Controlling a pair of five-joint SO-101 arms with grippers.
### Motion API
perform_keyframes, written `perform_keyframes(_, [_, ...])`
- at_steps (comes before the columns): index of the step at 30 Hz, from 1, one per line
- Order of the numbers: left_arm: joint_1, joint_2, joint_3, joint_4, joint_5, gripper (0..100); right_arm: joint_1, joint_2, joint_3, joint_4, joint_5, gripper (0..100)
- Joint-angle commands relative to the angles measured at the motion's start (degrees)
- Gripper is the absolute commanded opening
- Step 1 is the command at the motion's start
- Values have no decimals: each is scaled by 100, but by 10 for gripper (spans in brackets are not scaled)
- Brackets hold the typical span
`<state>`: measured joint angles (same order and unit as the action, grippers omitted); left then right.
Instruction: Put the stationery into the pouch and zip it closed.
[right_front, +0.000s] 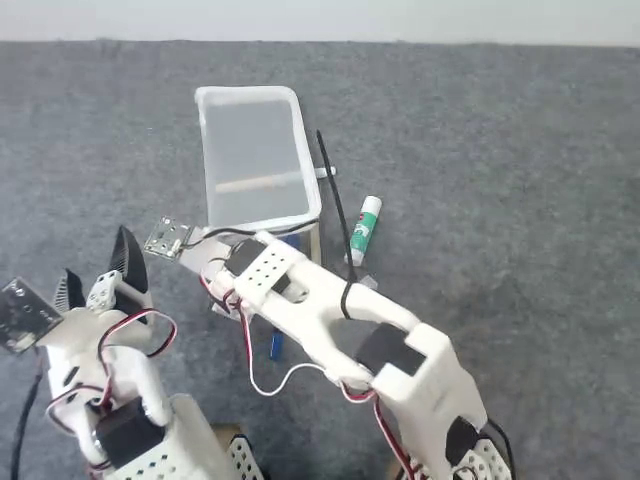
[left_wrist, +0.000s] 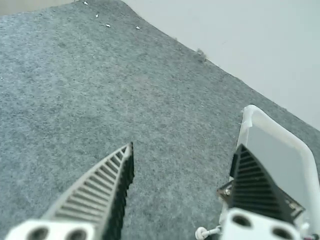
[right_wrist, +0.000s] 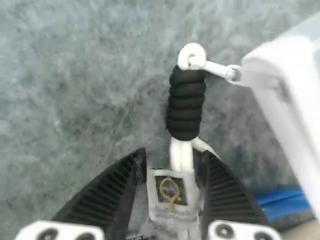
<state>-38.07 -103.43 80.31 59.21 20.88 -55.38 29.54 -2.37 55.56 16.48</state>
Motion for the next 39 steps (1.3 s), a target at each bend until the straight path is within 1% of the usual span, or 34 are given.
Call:
perform_keyframes(1, [-44,-105,-75,-132,70,298,48,31,-712,523,105,16])
perform_keyframes(2, [-44,-105,-75,-123,70,298,57,22,-826,673,105,0])
perform_keyframes(3, [-44,-105,-75,-123,70,298,110,4,-897,813,105,19])
perform_keyframes(9, [-44,-105,-66,-123,70,298,330,-31,-1169,1341,105,7])
perform_keyframes(15, [-44,-105,-66,-123,62,298,558,-593,-1178,2053,70,7])
perform_keyframes(18, [-44,-105,-66,-123,62,298,743,-743,-1116,2211,53,7])
perform_keyframes(24, [-44,-105,-66,-123,62,298,769,-919,-615,2237,88,7])
perform_keyframes(33, [-44,-105,-57,-132,62,298,787,-2492,1178,1288,97,7])
perform_keyframes(39, [-44,-105,-57,-123,62,298,927,-3073,1767,1112,105,7])
